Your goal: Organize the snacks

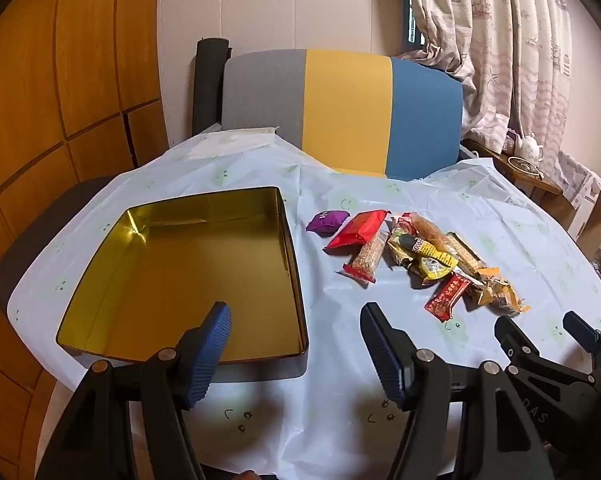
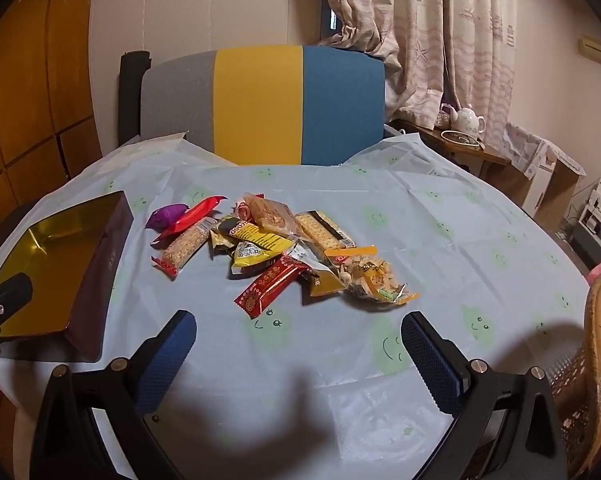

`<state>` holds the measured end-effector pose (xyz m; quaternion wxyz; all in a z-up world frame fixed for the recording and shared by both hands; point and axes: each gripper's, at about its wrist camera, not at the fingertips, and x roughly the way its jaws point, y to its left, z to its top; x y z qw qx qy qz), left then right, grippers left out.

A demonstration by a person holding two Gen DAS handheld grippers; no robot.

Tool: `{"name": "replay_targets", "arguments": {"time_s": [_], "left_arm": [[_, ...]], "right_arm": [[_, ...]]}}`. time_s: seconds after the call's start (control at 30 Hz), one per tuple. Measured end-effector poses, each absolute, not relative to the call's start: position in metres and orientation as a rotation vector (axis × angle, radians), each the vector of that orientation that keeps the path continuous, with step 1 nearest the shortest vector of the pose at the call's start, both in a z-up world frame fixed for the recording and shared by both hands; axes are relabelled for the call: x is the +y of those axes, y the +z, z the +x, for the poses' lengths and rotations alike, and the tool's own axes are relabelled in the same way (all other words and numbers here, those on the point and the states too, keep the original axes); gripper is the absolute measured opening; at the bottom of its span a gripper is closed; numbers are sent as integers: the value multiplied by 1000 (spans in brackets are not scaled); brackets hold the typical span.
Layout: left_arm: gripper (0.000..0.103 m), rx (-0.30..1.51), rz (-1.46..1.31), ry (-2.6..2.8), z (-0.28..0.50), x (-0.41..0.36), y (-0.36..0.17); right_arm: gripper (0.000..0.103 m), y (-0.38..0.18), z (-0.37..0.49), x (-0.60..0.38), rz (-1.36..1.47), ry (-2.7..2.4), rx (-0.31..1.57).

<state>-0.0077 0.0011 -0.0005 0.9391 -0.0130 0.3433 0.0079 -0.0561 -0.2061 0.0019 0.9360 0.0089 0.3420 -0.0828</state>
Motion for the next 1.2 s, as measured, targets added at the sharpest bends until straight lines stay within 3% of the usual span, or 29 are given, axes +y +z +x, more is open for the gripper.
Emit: {"name": "replay_targets", "arguments": {"time_s": [1.2], "left_arm": [[68,725,-9,10,-4,-4,-5]], "right_arm": [[103,-5,-50,-214,43,-170,719]]}}
